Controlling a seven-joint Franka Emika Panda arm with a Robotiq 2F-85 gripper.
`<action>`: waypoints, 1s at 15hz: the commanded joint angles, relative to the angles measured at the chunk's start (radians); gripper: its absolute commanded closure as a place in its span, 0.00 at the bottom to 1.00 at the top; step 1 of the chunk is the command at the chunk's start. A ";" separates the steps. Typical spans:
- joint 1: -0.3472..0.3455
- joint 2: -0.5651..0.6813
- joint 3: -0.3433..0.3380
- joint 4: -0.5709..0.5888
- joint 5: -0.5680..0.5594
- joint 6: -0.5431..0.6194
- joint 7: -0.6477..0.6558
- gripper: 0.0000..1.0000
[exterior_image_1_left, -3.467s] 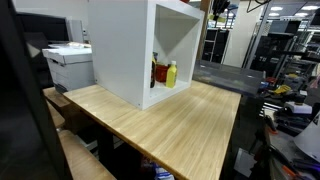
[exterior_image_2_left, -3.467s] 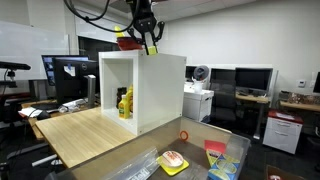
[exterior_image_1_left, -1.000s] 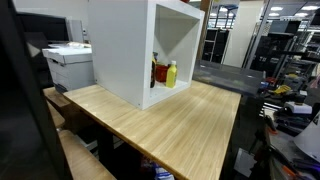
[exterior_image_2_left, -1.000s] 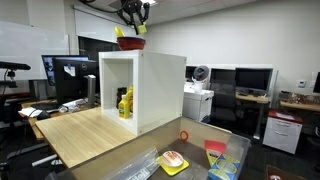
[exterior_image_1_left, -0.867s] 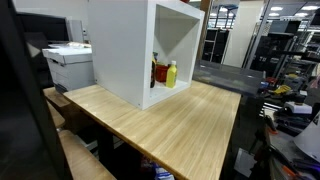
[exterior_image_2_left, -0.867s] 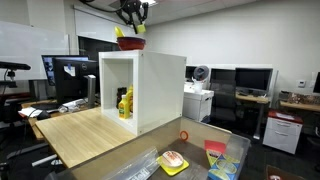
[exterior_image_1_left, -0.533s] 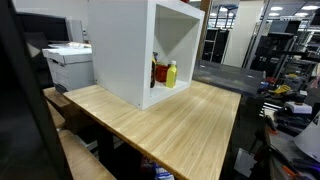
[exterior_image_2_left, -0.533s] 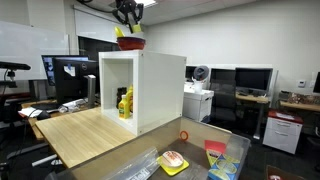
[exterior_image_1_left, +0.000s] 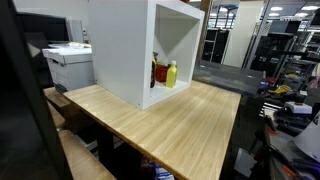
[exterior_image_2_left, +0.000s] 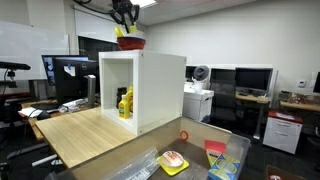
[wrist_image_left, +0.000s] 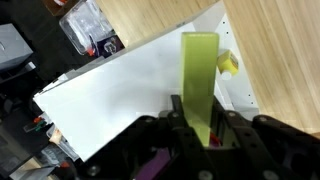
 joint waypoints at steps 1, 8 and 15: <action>-0.006 0.002 0.005 0.004 0.003 -0.003 -0.002 0.71; -0.006 0.002 0.005 0.004 0.003 -0.003 -0.002 0.71; -0.006 0.006 0.006 0.008 0.003 0.003 0.002 0.93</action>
